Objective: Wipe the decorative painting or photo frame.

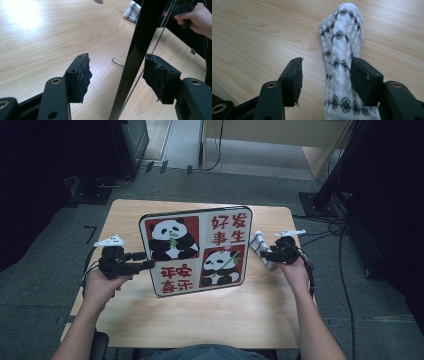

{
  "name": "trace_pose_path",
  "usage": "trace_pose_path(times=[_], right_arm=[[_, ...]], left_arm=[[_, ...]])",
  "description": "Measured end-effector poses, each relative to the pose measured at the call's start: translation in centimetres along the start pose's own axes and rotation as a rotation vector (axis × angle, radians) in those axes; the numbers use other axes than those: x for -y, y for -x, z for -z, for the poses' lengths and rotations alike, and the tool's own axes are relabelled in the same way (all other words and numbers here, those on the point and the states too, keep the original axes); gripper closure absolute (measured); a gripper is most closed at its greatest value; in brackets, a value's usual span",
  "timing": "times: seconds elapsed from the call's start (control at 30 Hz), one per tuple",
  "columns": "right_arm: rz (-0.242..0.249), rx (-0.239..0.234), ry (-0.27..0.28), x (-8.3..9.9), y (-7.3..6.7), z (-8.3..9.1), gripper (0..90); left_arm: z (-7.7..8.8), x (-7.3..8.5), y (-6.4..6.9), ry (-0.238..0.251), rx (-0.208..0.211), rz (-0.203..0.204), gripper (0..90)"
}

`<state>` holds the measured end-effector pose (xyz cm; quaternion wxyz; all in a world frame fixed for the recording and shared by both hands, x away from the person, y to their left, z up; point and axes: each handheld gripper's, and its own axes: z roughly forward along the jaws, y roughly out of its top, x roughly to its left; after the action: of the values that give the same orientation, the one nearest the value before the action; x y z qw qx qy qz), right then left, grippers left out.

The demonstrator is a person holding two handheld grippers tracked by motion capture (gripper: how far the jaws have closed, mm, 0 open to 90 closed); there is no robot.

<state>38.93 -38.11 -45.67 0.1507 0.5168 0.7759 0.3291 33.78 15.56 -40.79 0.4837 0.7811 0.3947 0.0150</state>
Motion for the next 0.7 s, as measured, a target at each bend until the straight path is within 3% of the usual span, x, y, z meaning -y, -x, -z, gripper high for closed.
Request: trace_pose_path(times=[0.7], right_arm=[[-0.017, 0.007, 0.016, 0.08, 0.37, 0.51, 44.6]], left_arm=[[0.16, -0.06, -0.26, -0.006, -0.018, -0.002, 37.0]])
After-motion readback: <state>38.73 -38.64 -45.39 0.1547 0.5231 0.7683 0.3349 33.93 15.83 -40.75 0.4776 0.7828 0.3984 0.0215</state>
